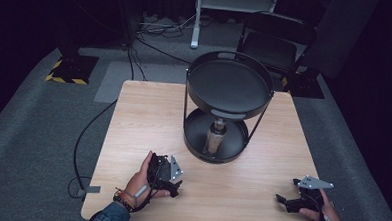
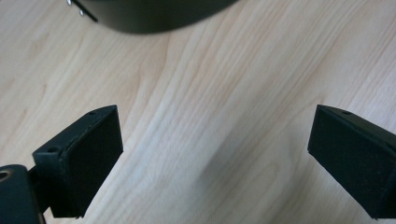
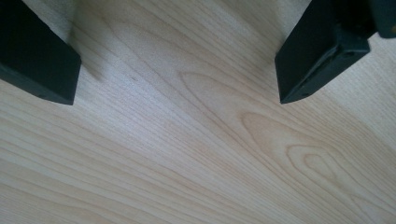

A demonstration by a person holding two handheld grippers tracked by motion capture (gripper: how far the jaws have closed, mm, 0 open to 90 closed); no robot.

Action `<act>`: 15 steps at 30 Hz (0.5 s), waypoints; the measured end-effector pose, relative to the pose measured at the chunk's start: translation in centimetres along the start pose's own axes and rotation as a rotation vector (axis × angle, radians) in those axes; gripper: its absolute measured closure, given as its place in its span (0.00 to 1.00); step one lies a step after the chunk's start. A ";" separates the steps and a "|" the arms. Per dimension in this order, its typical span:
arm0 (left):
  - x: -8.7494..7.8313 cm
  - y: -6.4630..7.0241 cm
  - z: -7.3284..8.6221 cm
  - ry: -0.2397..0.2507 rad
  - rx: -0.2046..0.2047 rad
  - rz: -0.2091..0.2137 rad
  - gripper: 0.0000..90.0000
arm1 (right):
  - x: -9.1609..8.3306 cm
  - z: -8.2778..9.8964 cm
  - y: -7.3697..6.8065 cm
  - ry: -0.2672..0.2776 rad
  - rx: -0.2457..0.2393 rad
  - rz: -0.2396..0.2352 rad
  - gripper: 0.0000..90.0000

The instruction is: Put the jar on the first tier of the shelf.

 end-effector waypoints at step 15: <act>-0.4 0.1 3.8 -0.009 -0.094 0.033 0.03 | 0.0 0.0 0.0 0.000 0.000 0.000 0.00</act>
Point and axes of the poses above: each handheld gripper's, and its own axes: x roughly forward along the jaws, z roughly out of its underside, y roughly to its right, the point moved 10 cm from there along x, roughly forward along the jaws, and after that the axes turned 1 degree about z, right-handed, at the moved point
